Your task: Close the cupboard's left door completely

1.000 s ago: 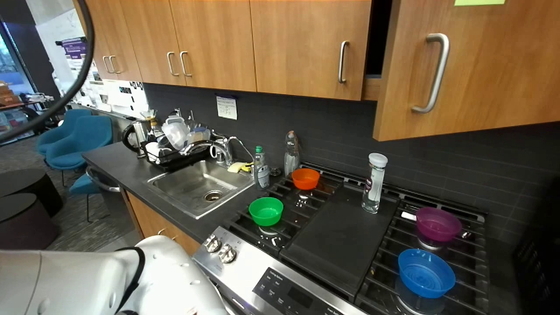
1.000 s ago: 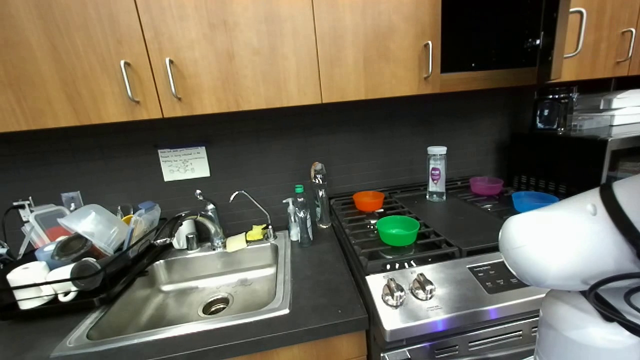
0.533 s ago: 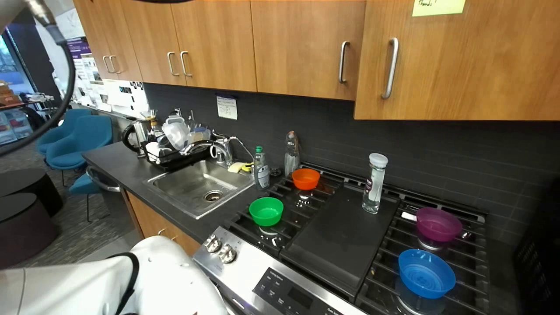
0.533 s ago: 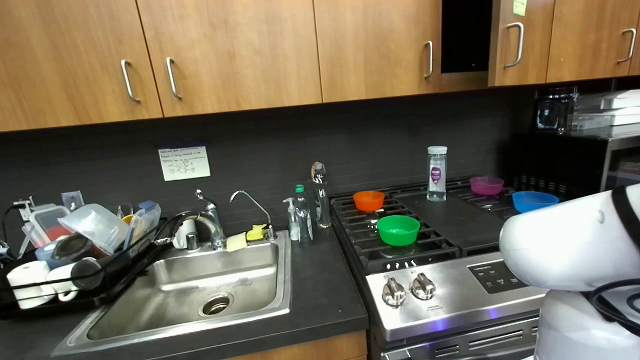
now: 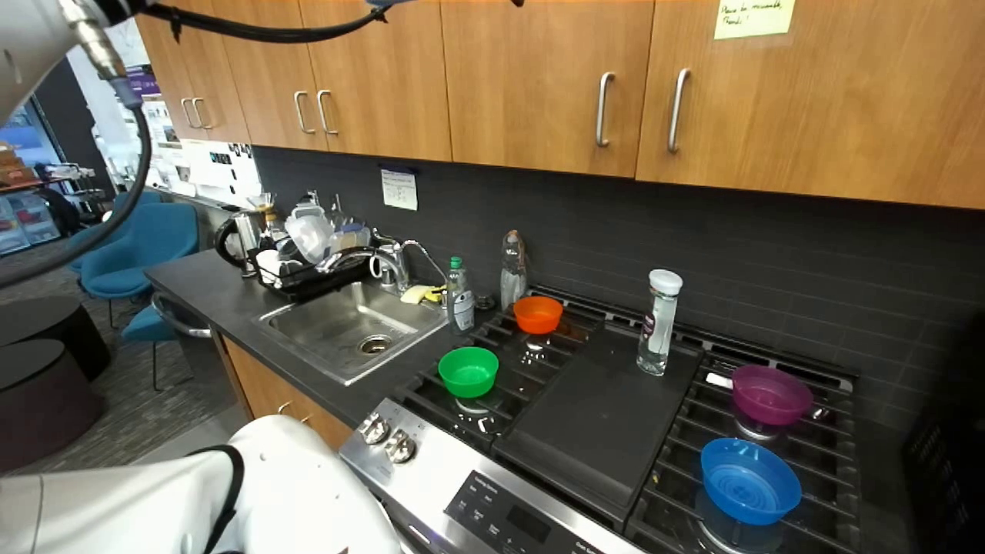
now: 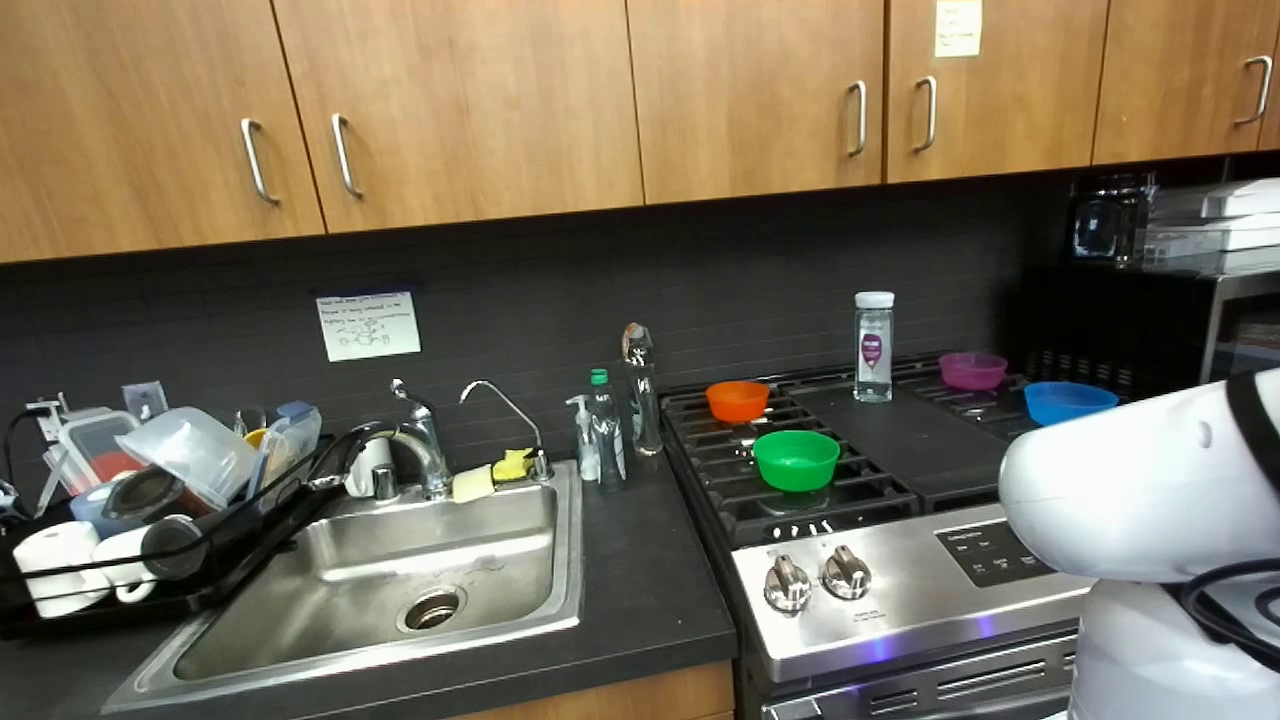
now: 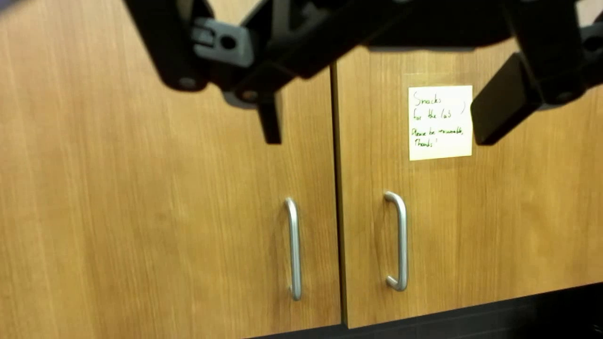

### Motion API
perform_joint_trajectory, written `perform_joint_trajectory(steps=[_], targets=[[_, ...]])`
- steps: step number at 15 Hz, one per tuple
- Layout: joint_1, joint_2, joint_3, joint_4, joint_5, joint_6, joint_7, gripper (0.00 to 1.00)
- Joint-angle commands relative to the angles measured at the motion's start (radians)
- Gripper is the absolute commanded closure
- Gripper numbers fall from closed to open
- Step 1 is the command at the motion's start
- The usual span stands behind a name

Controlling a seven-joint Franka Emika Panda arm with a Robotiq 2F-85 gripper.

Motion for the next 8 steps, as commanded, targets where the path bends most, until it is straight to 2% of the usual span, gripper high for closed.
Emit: perform_joint_trajectory(steps=[1,3,8], targets=[[-0.031,0.015,-0.001,-0.004,-0.067,-0.029,0.038,0.00],[-0.045,0.013,-0.008,-0.032,-0.112,-0.055,0.042,0.00],[-0.065,0.006,-0.017,-0.139,-0.180,-0.018,0.071,0.00]])
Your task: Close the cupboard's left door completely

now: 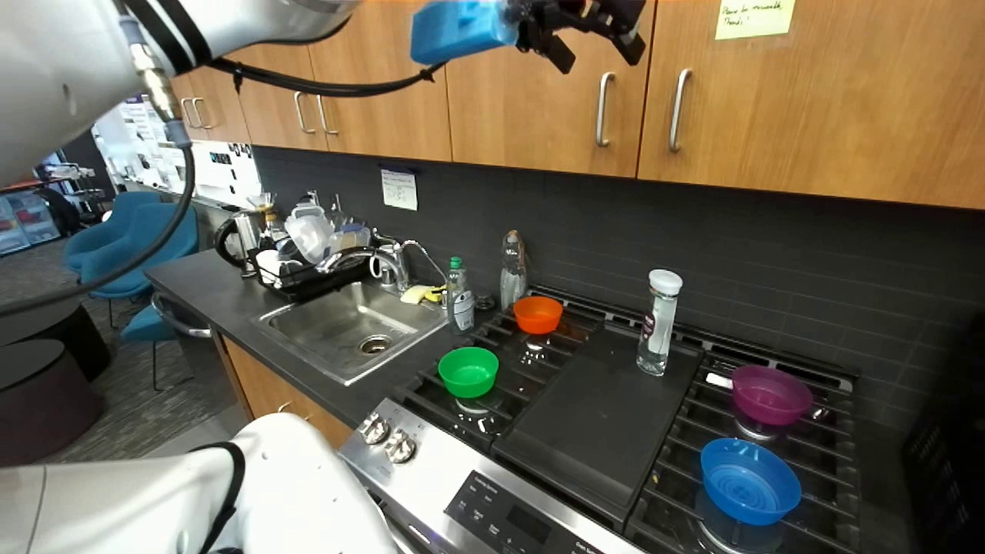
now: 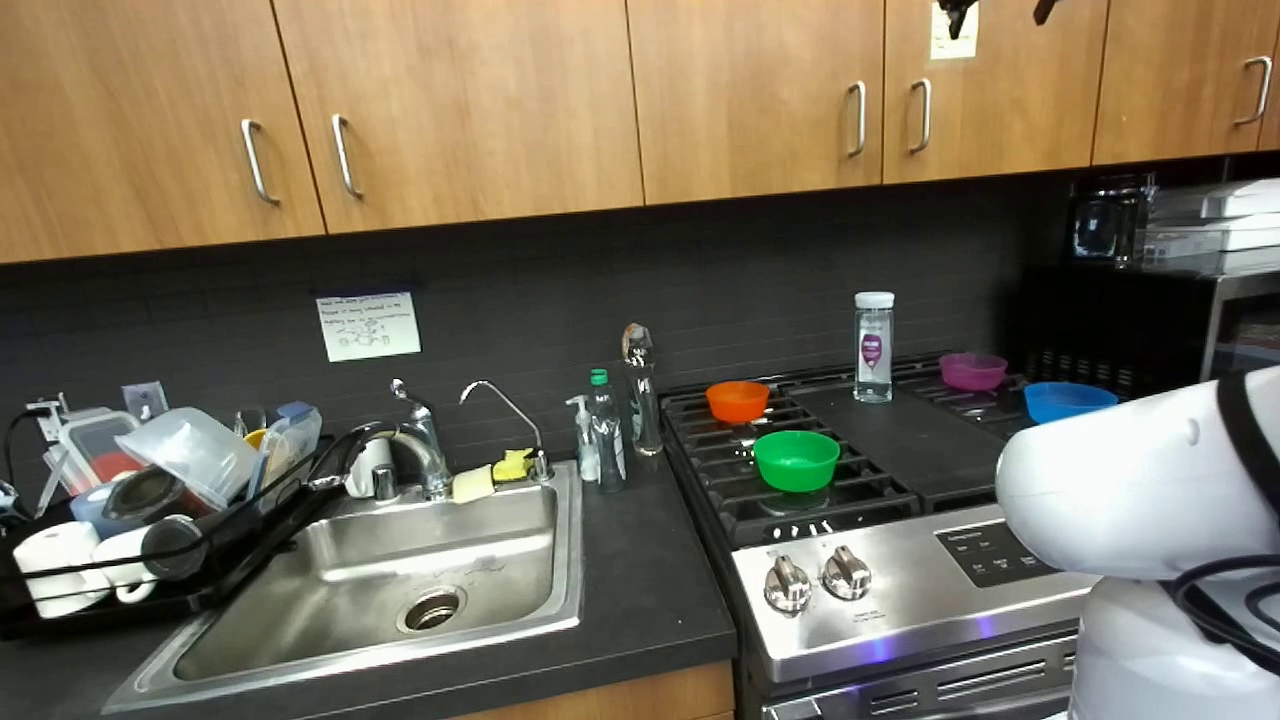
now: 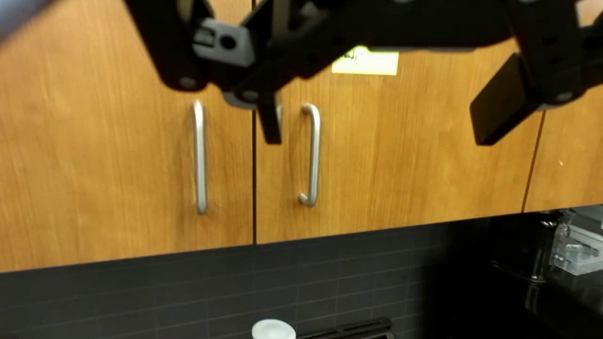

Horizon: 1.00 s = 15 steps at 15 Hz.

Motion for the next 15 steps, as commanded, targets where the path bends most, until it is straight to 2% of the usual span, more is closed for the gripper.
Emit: perform_joint_trajectory(steps=[1,6,15], targets=[[-0.013,-0.004,0.000,-0.071,-0.038,0.034,0.041,0.00],[-0.020,-0.040,0.014,-0.168,-0.052,0.013,0.056,0.00],[-0.006,-0.177,0.034,-0.326,-0.116,-0.019,0.032,0.00]])
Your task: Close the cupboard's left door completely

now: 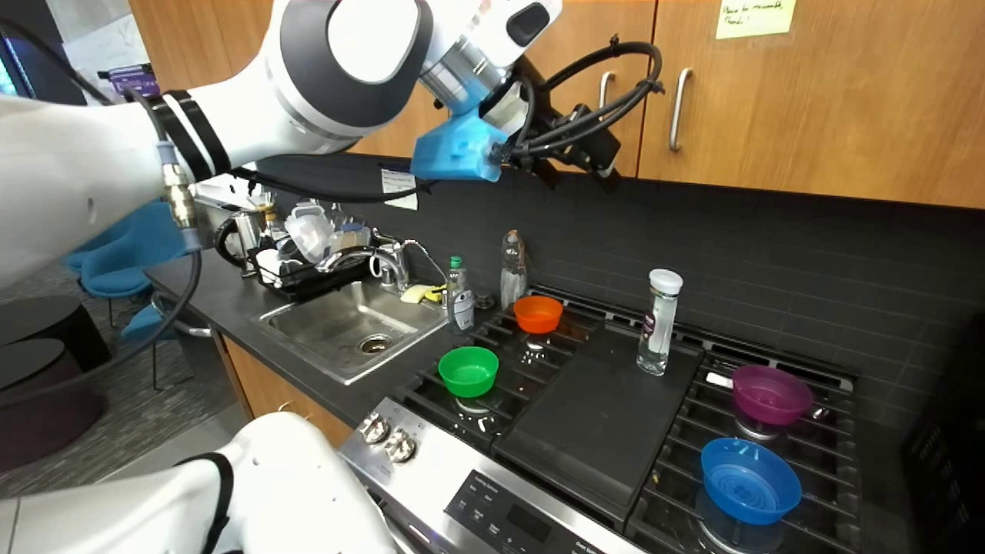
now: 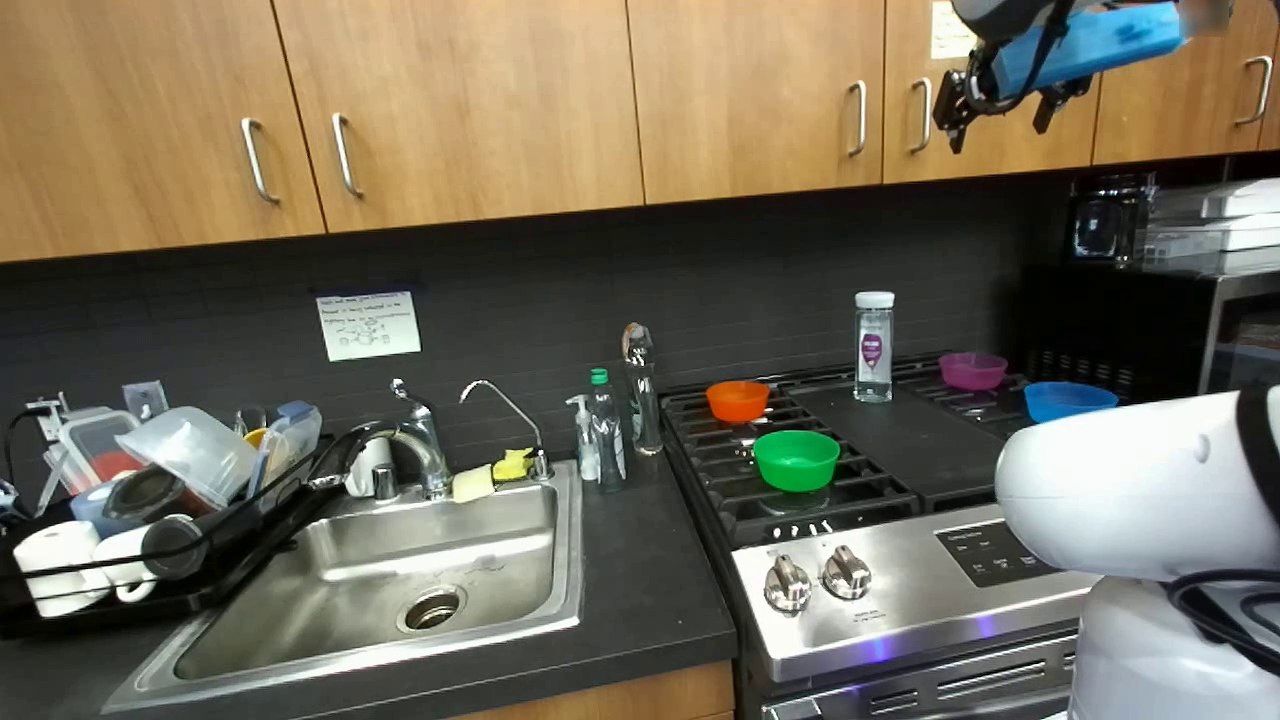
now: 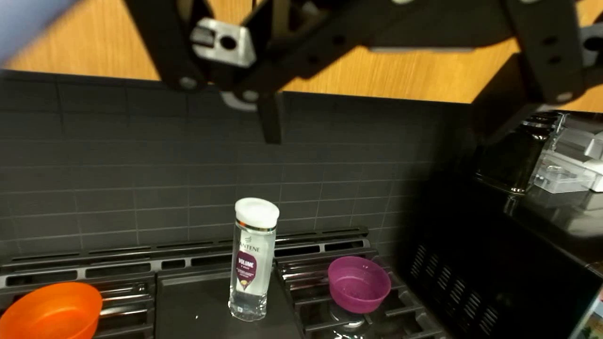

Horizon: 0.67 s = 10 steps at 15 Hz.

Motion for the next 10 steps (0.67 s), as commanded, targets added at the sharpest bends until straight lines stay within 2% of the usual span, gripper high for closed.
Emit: perform_joint_trajectory(steps=[1,4,5,10], targets=[[-0.002,-0.052,0.007,-0.043,-0.032,-0.005,0.009,0.00],[-0.022,-0.078,0.018,-0.070,-0.043,-0.002,0.032,0.00],[0.006,-0.052,-0.001,-0.047,-0.024,-0.007,0.012,0.00],[-0.002,-0.069,0.005,-0.063,-0.032,-0.007,0.023,0.00]])
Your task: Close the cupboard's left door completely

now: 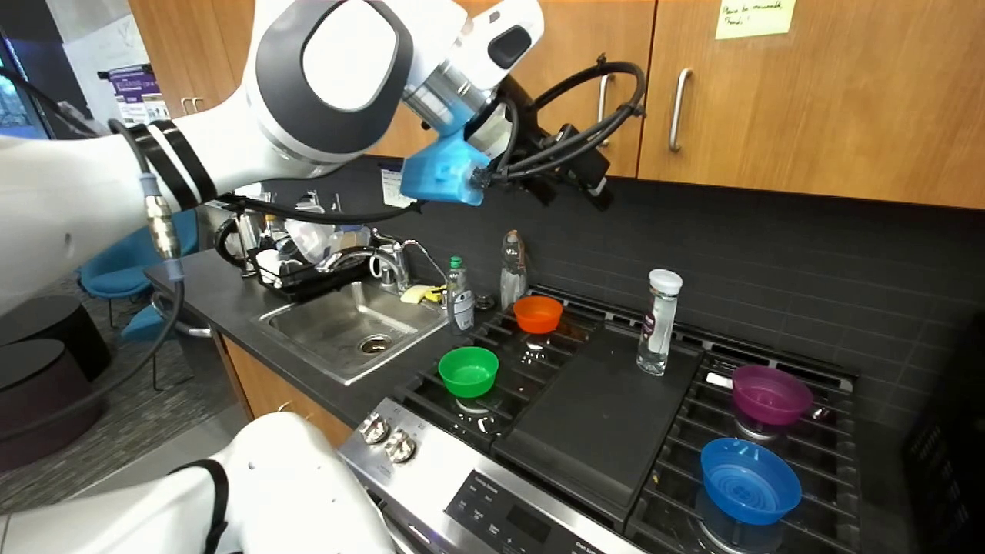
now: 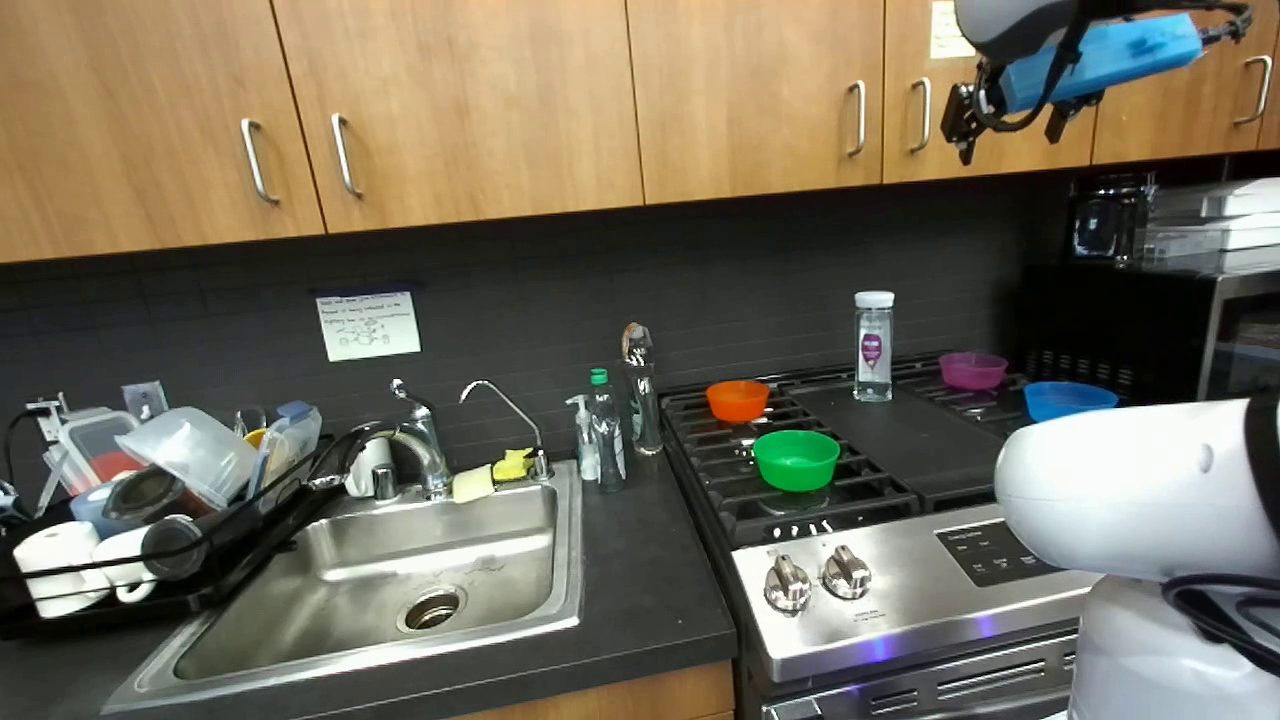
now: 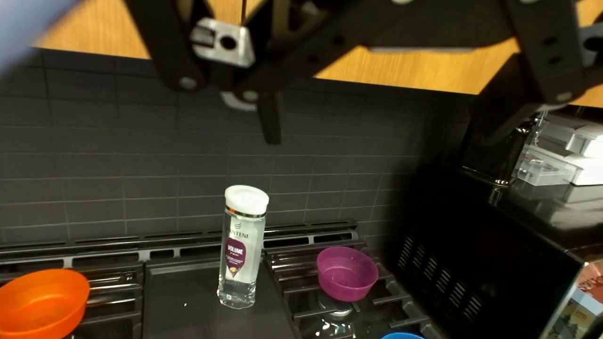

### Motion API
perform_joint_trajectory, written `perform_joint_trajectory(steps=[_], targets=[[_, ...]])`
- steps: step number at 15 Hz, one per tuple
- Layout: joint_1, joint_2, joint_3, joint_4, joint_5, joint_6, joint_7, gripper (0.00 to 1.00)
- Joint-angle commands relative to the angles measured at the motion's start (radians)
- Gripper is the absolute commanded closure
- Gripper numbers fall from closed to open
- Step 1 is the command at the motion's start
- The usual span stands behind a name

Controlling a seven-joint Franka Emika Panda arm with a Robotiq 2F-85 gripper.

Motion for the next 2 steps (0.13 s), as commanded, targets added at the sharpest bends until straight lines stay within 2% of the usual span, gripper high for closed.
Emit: perform_joint_trajectory(steps=[1,2], targets=[[0.009,0.000,-0.003,0.002,-0.008,-0.004,0.007,0.00],[0.009,-0.001,-0.003,0.001,-0.008,-0.004,0.007,0.00]])
